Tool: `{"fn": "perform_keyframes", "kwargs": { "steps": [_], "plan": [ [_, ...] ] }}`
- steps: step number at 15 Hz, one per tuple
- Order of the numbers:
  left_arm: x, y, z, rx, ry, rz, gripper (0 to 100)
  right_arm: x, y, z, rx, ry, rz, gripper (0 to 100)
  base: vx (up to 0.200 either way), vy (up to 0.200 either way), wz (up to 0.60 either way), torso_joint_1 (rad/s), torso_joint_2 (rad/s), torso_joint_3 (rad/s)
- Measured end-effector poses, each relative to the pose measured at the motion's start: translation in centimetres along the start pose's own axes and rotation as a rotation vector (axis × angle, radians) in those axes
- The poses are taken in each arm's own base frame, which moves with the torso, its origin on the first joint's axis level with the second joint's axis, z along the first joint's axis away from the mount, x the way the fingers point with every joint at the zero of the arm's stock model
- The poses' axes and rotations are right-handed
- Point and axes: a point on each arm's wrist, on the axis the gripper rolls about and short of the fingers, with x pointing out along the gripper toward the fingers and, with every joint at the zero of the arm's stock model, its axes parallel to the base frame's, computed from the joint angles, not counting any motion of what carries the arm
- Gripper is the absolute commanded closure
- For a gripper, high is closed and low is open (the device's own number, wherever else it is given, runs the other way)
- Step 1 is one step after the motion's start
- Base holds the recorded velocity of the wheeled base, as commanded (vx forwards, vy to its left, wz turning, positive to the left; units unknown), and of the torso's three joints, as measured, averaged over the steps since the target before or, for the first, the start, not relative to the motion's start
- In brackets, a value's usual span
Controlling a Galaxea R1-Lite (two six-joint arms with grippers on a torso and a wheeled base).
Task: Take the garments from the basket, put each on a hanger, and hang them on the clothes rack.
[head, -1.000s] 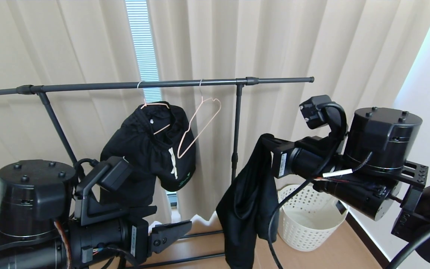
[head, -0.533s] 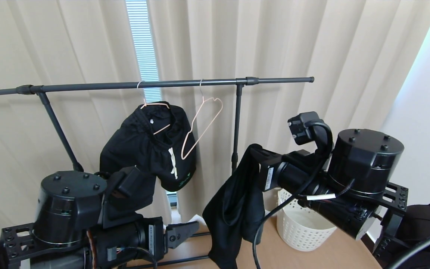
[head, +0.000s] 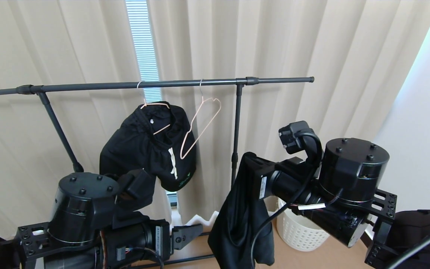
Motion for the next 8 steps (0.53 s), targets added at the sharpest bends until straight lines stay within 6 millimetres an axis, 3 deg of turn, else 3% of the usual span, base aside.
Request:
{"fn": "perform_keyframes", "kwargs": {
  "steps": [8],
  "plan": [
    [0.2, -0.3, -0.2, 0.014, -0.013, 0.042, 0, 1.3, 1.3, 0.4, -0.042, -0.021, 0.035, 100, 0.0, 0.0, 0.0, 0.0, 0.0, 0.0]
  ]
}}
